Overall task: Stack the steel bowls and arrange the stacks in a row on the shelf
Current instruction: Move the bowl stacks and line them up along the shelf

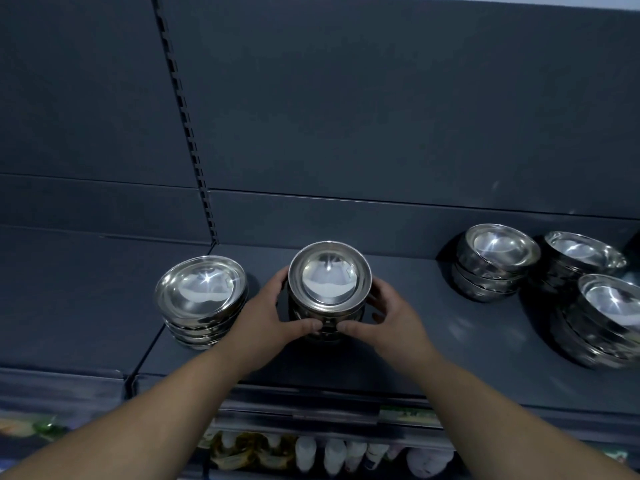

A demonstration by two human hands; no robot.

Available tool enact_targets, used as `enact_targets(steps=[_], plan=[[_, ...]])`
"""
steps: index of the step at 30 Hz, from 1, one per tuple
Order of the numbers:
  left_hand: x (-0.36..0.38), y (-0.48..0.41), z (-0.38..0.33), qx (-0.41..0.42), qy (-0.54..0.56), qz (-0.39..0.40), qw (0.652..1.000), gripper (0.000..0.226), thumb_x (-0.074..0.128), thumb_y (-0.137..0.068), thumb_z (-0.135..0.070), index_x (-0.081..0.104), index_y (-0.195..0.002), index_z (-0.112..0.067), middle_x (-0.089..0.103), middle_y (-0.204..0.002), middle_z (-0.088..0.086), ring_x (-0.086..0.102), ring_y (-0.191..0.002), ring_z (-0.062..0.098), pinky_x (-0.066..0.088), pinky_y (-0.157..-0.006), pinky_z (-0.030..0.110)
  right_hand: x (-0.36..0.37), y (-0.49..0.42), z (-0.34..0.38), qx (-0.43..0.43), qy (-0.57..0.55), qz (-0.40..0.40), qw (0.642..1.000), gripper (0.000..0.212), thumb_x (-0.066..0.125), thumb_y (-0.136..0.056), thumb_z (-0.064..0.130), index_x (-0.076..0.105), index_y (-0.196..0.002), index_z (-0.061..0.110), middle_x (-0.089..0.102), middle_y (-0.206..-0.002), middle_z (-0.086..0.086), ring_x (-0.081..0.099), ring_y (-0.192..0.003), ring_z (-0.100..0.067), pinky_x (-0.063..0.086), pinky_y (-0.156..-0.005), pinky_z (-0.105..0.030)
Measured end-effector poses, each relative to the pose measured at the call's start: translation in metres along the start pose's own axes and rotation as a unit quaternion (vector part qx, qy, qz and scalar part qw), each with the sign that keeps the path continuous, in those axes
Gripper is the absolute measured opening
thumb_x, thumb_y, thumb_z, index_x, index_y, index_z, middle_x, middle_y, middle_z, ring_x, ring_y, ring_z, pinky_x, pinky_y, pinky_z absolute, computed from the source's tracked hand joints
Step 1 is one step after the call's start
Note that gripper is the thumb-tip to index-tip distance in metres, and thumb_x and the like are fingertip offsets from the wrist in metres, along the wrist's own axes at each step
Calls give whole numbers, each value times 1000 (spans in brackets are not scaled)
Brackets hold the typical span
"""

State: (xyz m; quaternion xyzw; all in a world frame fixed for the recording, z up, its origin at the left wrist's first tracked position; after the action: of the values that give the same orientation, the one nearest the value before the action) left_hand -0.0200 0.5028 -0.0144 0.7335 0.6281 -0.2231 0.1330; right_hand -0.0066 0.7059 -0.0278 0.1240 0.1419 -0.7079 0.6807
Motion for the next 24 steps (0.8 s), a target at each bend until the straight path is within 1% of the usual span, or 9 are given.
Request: enact_targets(steps=[2, 4, 7, 12, 15, 18, 21, 22, 24], plan=[[1, 0, 2, 1, -9, 10, 1000, 94, 87, -66, -31, 32, -142, -40, 49, -124, -27, 44, -121, -2, 33, -105, 20, 3, 2, -4, 4, 15, 6, 1000, 84, 91, -62, 18, 47, -133, 29, 59, -126, 13, 53, -122, -4, 41, -105, -25], [5, 1, 7, -5, -7, 21, 1000, 93, 87, -65, -30, 31, -139, -44, 50, -120, -30, 46, -121, -1, 34, -105, 20, 4, 3, -9, 9, 31, 4, 999, 88, 91, -61, 22, 46, -136, 30, 58, -128, 13, 52, -123, -5, 42, -107, -29], [8, -2, 15, -18, 3, 25, 1000, 99, 88, -63, -32, 31, -143, -40, 52, -128, -21, 48, -124, 2, 37, -109, 26, 3, 2, -13, 17, 36, 5, 999, 92, 92, -60, 24, 44, -138, 31, 56, -132, 11, 52, -125, -8, 42, -108, -33], [10, -4, 20, -21, 9, 19, 1000, 100, 90, -60, -30, 33, -143, -39, 55, -130, -20, 50, -124, 3, 39, -110, 32, 1, 0, -10, 6, 36, 5, 999, 89, 91, -61, 16, 45, -136, 29, 57, -130, 11, 52, -125, -8, 39, -106, -25], [11, -4, 20, -23, 13, 11, 1000, 99, 90, -61, -27, 34, -142, -39, 56, -126, -21, 50, -122, 2, 39, -110, 30, -1, 0, -8, -3, 32, 1, 999, 89, 91, -61, 15, 45, -137, 29, 58, -132, 10, 52, -125, -7, 38, -105, -23], [10, -2, 17, -22, 11, 7, 1000, 96, 89, -63, -24, 35, -141, -38, 54, -118, -28, 50, -118, -3, 38, -107, 22, -2, -1, -6, -8, 32, 5, 999, 87, 91, -62, 14, 46, -135, 30, 58, -132, 11, 52, -125, -7, 37, -105, -22], [10, -1, 13, -16, -3, 2, 1000, 95, 89, -63, -26, 35, -141, -37, 50, -113, -33, 49, -116, -3, 36, -101, 16, -1, -2, -6, -8, 36, 8, 999, 87, 91, -62, 16, 46, -135, 31, 58, -131, 11, 52, -126, -8, 39, -108, -27], [9, -1, 11, -17, -2, -2, 1000, 96, 89, -62, -27, 35, -140, -37, 49, -112, -34, 47, -117, -3, 34, -99, 15, -1, -1, -6, -9, 39, 8, 999, 87, 91, -62, 17, 45, -135, 32, 57, -131, 12, 52, -126, -8, 39, -109, -27], [7, -2, 8, -15, 3, -6, 1000, 97, 89, -61, -31, 34, -140, -37, 50, -117, -31, 46, -119, -3, 32, -99, 15, -1, -1, -3, -14, 39, 8, 999, 89, 91, -62, 19, 43, -135, 35, 56, -131, 14, 51, -126, -5, 38, -108, -24]])
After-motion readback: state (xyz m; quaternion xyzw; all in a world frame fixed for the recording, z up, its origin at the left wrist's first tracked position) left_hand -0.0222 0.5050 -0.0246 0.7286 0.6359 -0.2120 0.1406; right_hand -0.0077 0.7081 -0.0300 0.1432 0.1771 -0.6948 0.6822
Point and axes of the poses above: each hand's wrist, its own y-axis away from the middle knuckle, its own x-axis out of the palm, z = x × y, the point moved 8 cm from there along -y, towards the middle knuckle
